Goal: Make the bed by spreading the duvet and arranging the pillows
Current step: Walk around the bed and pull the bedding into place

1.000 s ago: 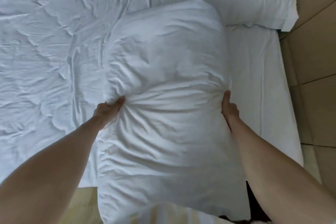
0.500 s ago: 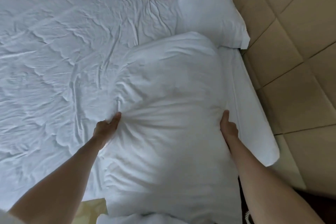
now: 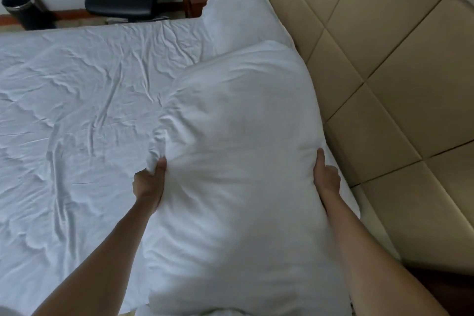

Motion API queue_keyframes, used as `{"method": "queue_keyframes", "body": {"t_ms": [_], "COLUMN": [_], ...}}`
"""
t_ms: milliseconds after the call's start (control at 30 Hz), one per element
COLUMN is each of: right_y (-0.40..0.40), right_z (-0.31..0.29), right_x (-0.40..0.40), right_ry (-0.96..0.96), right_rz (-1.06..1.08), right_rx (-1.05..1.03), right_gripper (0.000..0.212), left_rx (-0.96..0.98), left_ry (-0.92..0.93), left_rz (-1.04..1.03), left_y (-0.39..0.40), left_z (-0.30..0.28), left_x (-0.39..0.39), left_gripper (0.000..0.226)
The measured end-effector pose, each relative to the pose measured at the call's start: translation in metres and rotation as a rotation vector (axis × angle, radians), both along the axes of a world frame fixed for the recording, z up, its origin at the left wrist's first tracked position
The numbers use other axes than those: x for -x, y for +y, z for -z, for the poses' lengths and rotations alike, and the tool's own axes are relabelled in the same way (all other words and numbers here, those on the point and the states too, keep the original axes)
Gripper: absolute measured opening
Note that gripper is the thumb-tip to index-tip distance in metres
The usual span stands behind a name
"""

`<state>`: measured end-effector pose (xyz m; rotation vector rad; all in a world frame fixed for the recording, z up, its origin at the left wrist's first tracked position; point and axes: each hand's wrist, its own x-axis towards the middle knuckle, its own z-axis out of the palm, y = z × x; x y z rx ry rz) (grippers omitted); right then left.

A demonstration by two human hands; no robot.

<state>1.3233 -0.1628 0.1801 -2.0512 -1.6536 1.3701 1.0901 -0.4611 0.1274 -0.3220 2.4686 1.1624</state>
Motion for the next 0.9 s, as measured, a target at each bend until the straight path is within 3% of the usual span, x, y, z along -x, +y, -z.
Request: {"method": "queue_keyframes", "body": {"t_ms": [233, 400, 500, 567, 600, 733, 900], "right_y": [0.137, 0.245, 0.295, 0.311, 0.316, 0.32, 0.318], "right_z": [-0.038, -0.046, -0.026, -0.005, 0.006, 0.033, 0.028], "right_x": [-0.01, -0.023, -0.038, -0.051, -0.054, -0.045, -0.018], "right_ry": [0.063, 0.103, 0.013, -0.103, -0.128, -0.106, -0.073], "right_rz": [-0.072, -0.06, -0.029, -0.099, -0.153, -0.209, -0.277], "right_rx": [-0.155, -0.221, -0.115, -0.003, 0.05, 0.158, 0.165], "right_gripper": [0.07, 0.07, 0.068, 0.057, 0.049, 0.032, 0.011], "left_rx": [-0.118, -0.219, -0.079, 0.014, 0.045, 0.111, 0.143], "left_ry": [0.157, 0.15, 0.0, -0.171, -0.195, 0.017, -0.042], "left_rz": [-0.053, -0.067, 0.176, 0.42, 0.509, 0.701, 0.79], "left_y": [0.128, 0.215, 0.256, 0.272, 0.281, 0.309, 0.315], "left_z": [-0.021, -0.017, 0.004, 0.017, 0.015, 0.0, -0.02], "left_x": [-0.034, -0.066, -0.063, -0.058, -0.056, -0.046, -0.042], "left_gripper": [0.063, 0.061, 0.059, 0.065, 0.058, 0.02, 0.008]}}
